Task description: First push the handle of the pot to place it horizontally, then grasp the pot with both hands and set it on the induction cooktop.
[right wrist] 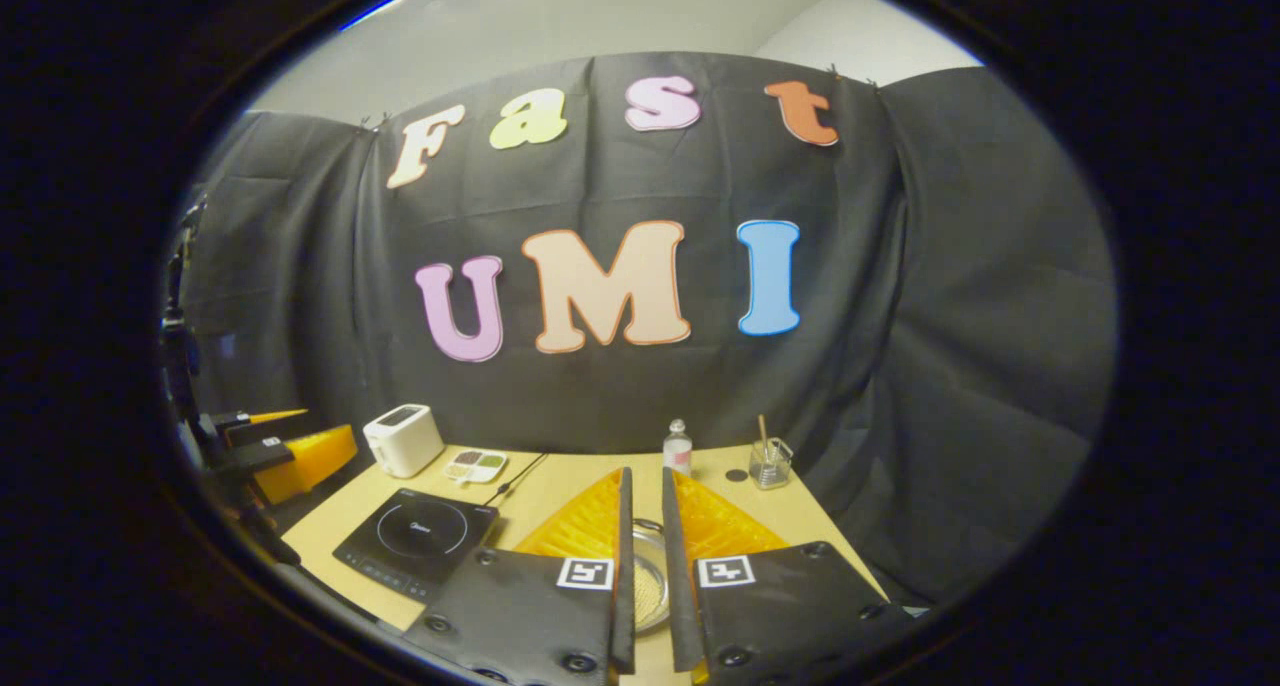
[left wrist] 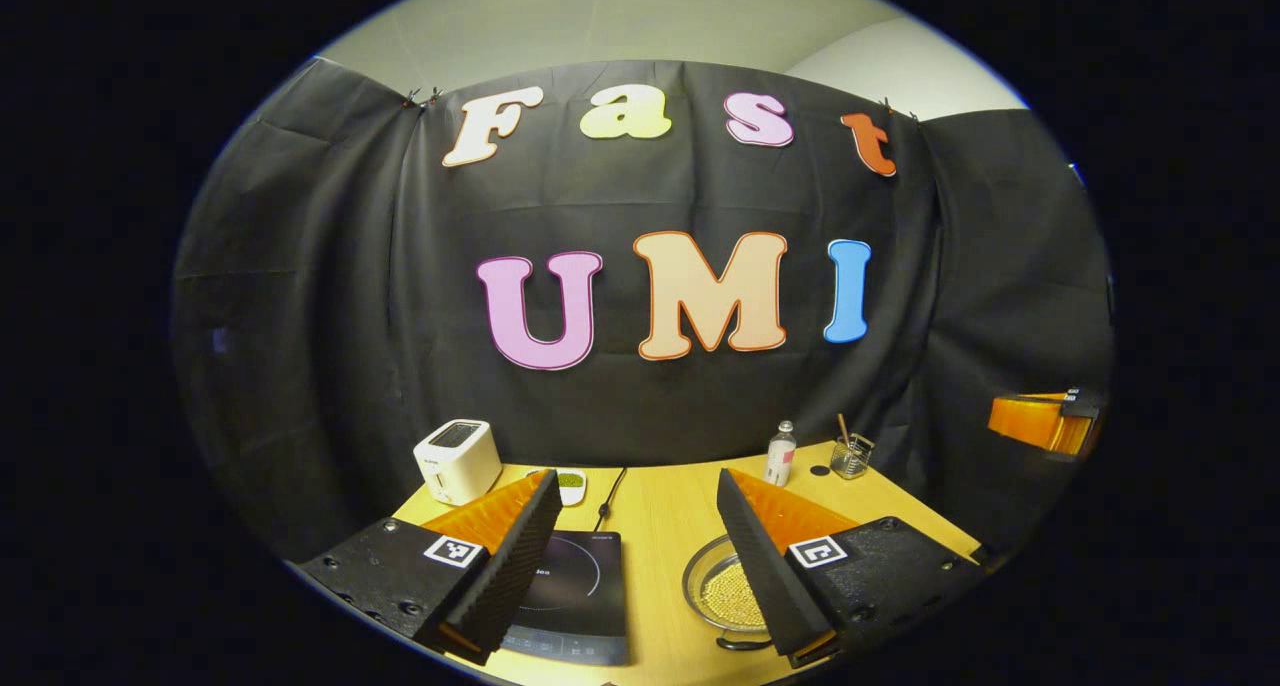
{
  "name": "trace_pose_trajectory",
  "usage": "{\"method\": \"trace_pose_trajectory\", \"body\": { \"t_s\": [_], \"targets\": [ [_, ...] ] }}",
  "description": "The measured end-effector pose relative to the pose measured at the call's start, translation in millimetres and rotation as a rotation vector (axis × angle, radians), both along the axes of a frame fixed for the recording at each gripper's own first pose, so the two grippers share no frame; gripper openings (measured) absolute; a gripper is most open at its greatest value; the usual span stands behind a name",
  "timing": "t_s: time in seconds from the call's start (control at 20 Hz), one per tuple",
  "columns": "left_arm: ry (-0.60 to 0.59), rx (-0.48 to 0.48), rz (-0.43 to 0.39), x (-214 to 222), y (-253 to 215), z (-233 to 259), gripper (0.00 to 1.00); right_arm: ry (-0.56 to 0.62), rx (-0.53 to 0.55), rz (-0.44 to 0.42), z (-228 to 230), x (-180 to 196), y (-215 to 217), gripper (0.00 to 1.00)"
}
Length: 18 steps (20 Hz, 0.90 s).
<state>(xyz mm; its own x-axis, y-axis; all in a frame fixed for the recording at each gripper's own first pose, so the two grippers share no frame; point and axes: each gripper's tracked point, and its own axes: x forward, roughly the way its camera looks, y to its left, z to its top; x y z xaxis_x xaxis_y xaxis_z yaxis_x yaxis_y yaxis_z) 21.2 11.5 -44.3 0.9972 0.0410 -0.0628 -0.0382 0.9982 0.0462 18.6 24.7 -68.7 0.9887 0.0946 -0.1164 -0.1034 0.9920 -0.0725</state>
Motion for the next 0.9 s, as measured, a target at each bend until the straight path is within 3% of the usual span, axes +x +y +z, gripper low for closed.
{"method": "trace_pose_trajectory", "body": {
  "t_s": [0.05,0.15,0.2,0.25,0.35,0.5,0.75,0.85,0.9],
  "targets": [
    [0.002,0.001,-0.003,-0.3,3.2,-1.3,0.96,0.017,-0.005,0.009,-8.4,-1.1,7.9,0.05],
    [0.007,0.002,-0.006,0.0,11.0,-3.9,0.92,0.043,-0.017,0.001,-24.2,-3.5,16.4,0.05],
    [0.011,0.004,-0.003,-0.6,15.4,-5.0,0.96,0.055,0.002,-0.045,-30.4,3.4,16.0,0.05],
    [0.017,0.006,0.0,-1.5,20.7,-6.6,0.92,0.089,0.036,-0.016,-48.0,-1.4,23.2,0.0],
    [0.019,0.005,0.011,-3.3,31.0,-8.5,0.92,0.164,0.061,-0.021,-77.7,0.0,33.0,0.06],
    [0.033,-0.004,0.028,-6.2,46.0,-15.3,0.96,0.249,0.021,-0.031,-125.3,-1.4,30.8,0.0],
    [0.044,-0.005,0.058,-9.6,73.0,-23.2,0.92,0.401,-0.016,-0.036,-194.5,-14.9,34.6,0.0],
    [0.046,0.0,0.067,-10.0,84.1,-26.0,0.96,0.463,-0.028,-0.042,-218.4,-18.1,36.2,0.02],
    [0.05,0.003,0.07,-10.6,89.0,-27.6,0.92,0.49,-0.017,-0.042,-227.2,-19.8,37.3,0.0]
  ]
}}
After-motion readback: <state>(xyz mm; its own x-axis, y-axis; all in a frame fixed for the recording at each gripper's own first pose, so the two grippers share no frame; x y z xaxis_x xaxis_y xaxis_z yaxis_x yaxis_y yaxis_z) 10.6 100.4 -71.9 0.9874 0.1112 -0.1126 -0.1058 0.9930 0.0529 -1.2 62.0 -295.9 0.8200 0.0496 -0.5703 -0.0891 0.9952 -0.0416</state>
